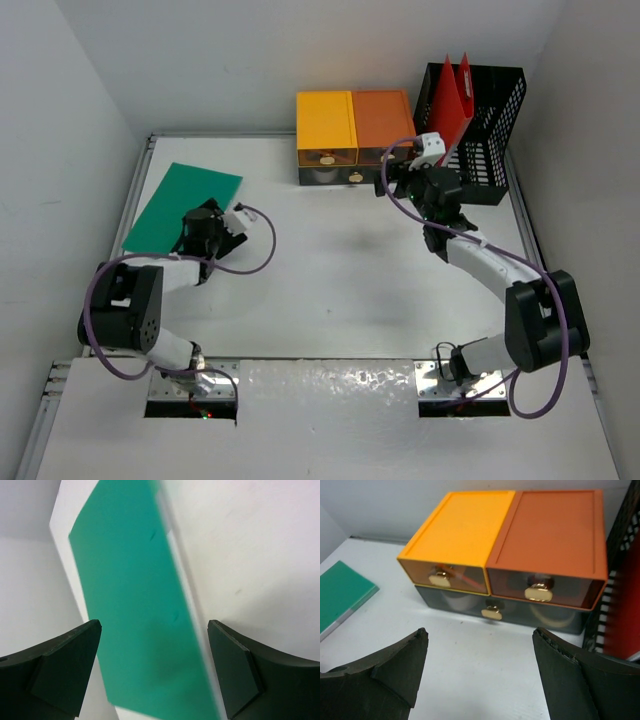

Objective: Organize the desk

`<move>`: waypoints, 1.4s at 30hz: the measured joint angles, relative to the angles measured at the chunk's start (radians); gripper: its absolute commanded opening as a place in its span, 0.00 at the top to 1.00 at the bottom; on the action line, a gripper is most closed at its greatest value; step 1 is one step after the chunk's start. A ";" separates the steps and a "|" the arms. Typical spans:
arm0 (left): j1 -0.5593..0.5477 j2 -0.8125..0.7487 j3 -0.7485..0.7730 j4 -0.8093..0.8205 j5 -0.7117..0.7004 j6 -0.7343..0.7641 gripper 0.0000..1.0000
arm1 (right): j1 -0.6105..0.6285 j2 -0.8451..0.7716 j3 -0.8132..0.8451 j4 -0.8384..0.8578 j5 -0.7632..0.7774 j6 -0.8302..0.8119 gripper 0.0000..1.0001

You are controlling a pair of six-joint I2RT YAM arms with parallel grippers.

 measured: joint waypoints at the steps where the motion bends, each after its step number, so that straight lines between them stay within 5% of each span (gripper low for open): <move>1: -0.027 0.013 0.011 0.000 -0.015 -0.001 0.13 | 0.006 0.006 -0.003 0.001 0.001 0.004 0.18; 10: -0.054 -0.109 -0.058 -0.023 -0.101 0.035 0.13 | 0.085 0.017 -0.063 0.010 0.010 0.022 0.19; 19: 0.275 -0.292 -0.038 -0.281 0.030 0.172 0.13 | 0.154 -0.002 -0.099 0.008 0.012 0.015 0.18; 25: 0.276 -0.158 -0.039 -0.331 0.065 0.215 0.11 | 0.154 -0.037 -0.159 0.032 0.012 0.016 0.18; 31: 0.264 -0.048 -0.036 -0.202 0.039 0.200 0.13 | 0.154 -0.050 -0.186 0.048 0.014 0.016 0.18; 42: 0.088 0.042 -0.032 -0.034 -0.016 0.152 0.13 | 0.154 -0.053 -0.203 0.058 0.015 0.016 0.17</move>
